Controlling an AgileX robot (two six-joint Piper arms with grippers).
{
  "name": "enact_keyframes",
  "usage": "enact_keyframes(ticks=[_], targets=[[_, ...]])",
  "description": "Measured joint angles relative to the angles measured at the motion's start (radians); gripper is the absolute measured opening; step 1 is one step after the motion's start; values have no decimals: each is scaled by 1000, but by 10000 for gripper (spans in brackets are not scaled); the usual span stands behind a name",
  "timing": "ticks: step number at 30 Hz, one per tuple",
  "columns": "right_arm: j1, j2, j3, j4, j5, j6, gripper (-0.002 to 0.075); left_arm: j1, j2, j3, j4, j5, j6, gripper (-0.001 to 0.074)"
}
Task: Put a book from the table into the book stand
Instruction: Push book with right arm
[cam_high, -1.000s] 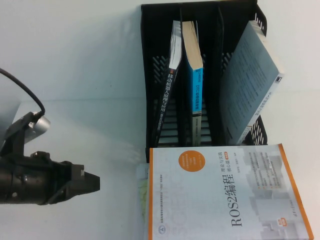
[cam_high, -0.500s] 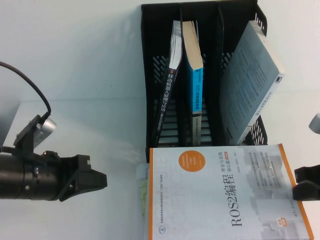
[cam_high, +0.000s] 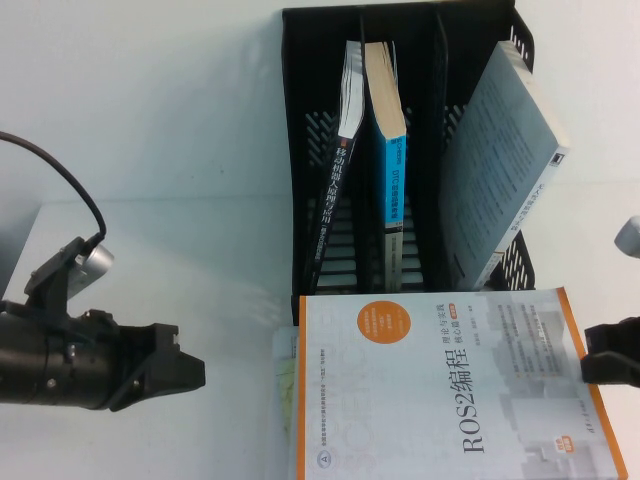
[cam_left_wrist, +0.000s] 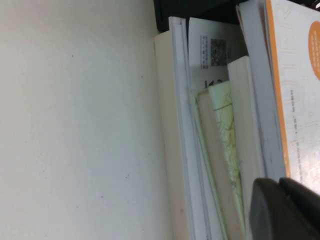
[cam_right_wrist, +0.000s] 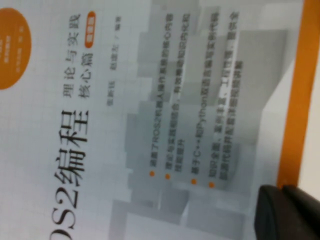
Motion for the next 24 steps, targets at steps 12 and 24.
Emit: enact_keyframes(ticks=[12,24], targets=[[0,-21,0,-160,-31,122,-3,0,0,0,23,0,-20,-3],[0,21,0,-94,-25,75,-3,0,0,0,23,0,-22,-2]])
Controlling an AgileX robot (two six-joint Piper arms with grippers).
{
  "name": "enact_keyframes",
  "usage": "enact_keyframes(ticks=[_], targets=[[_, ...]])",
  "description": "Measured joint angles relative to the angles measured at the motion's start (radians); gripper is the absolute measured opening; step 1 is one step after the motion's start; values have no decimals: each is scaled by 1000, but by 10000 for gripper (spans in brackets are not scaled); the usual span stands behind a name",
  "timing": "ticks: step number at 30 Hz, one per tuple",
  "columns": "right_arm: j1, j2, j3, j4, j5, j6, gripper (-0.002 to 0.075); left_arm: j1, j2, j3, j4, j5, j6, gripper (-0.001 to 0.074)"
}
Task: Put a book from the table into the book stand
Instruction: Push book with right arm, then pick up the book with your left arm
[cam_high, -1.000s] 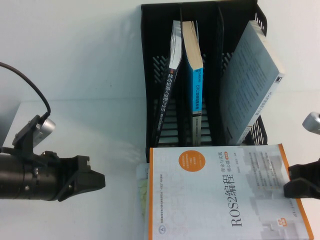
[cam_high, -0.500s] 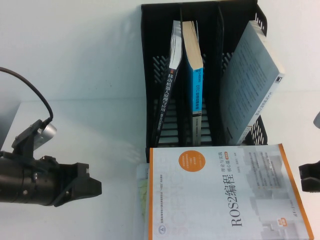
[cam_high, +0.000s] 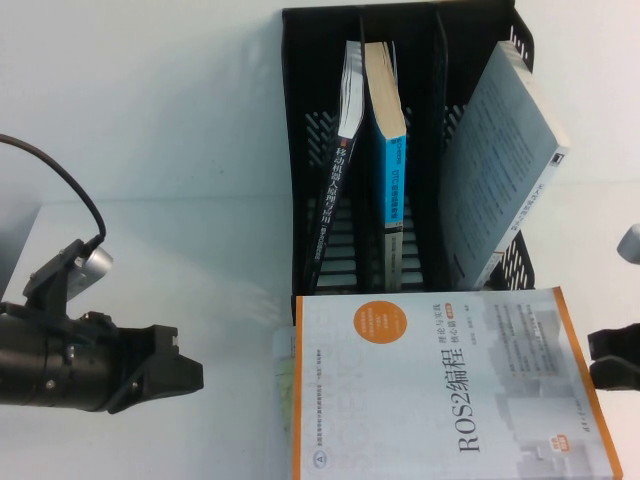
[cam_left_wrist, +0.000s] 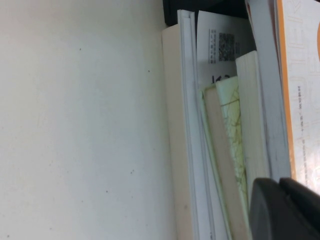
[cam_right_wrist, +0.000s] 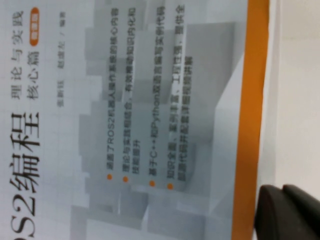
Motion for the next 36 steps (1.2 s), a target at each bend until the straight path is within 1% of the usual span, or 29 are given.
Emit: enact_keyframes(ticks=[7,11,15,24,28,30,32,33,36], targets=[[0,41,0,209,45,-154,-3,0,0,0,0,0,0,-2],[0,52,0,282,73,-220,-3,0,0,0,0,2,0,-2],[12,56,0,300,84,-247,-3,0,0,0,0,2,0,-2],[103,56,0,333,78,-260,-3,0,0,0,1,2,0,-2],[112,56,0,339,67,-260,-3,0,0,0,1,-5,0,12],[112,56,0,332,67,-260,-3,0,0,0,2,-12,0,54],[112,56,0,313,66,-259,-3,0,0,0,2,-16,0,132],[112,56,0,306,66,-259,-3,0,0,0,2,-19,0,189],[112,56,0,302,66,-256,-3,0,9,0,2,-18,0,394]])
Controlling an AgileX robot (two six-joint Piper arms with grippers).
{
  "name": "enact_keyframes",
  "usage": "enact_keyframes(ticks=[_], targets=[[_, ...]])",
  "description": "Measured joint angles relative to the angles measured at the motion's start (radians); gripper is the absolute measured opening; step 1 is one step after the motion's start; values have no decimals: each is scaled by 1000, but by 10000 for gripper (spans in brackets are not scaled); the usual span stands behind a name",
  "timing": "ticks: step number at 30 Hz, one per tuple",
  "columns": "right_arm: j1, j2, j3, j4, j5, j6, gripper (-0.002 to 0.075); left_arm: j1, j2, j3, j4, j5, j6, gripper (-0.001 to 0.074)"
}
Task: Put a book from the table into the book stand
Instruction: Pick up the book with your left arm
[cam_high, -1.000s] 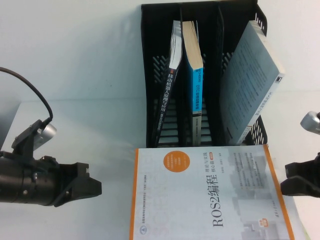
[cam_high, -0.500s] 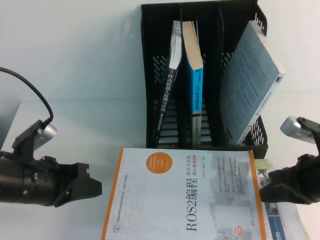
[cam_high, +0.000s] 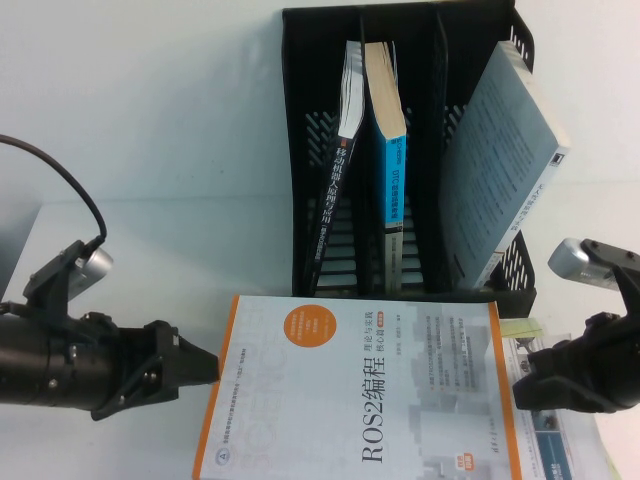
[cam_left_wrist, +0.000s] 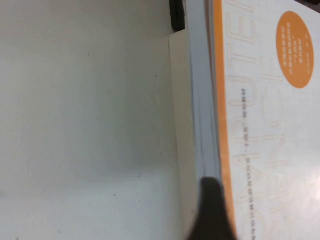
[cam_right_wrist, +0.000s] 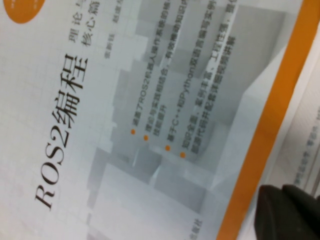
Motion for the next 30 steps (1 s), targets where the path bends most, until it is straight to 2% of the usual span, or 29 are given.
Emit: enact_keyframes(ticks=[3,5,11,17,18,20,22,24,26,30], targets=[[0,0,0,-4,11,2,-3,0,39,0,0,0,-4,550],[0,0,0,-6,18,2,-3,0,76,0,0,0,-8,598],[0,0,0,-6,28,2,-3,0,219,0,-87,5,39,629],[0,2,0,-6,28,4,-3,0,342,0,-302,155,244,625],[0,2,0,-7,28,4,-3,0,357,0,-325,177,259,604],[0,2,0,-7,28,4,-3,0,380,-4,-343,198,268,500],[0,2,0,-10,28,4,-3,0,393,-4,-345,210,272,272],[0,2,0,-13,28,6,-3,0,396,-8,-345,248,276,155],[0,2,0,-18,26,6,-3,0,396,-13,-347,277,278,105],[0,2,0,-24,24,6,-3,0,388,-57,-321,322,266,105]])
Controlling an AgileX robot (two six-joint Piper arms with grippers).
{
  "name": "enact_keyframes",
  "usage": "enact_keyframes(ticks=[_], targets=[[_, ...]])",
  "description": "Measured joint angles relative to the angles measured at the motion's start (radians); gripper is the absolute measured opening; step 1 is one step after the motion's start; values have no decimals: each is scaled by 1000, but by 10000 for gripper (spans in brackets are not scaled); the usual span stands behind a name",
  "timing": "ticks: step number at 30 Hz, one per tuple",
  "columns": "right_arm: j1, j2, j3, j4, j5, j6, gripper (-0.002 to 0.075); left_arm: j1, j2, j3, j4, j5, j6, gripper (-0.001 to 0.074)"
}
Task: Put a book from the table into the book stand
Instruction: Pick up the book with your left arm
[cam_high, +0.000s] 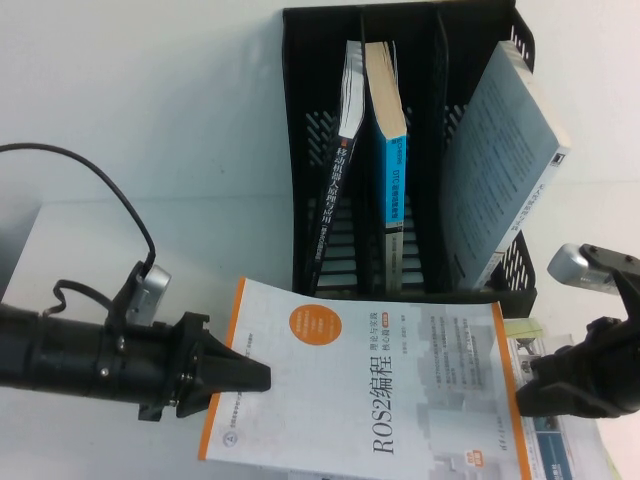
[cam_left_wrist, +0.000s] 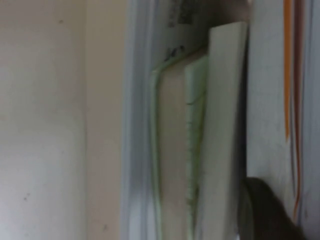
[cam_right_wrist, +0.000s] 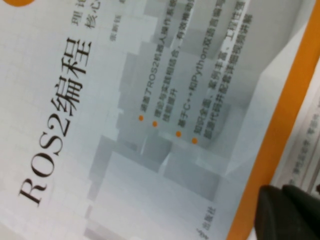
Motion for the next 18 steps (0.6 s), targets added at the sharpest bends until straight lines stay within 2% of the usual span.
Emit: enact_keyframes(ticks=[6,14,18], targets=[[0,-21,0,-2,2,0,-3,-3,-144,-153,161,28,-199,102],[2,-132,-24,-2,4,2,-3,-3,-356,-567,582,114,-591,102],[2,-151,-55,-2,9,7,-3,-3,-379,-751,661,152,-703,102]])
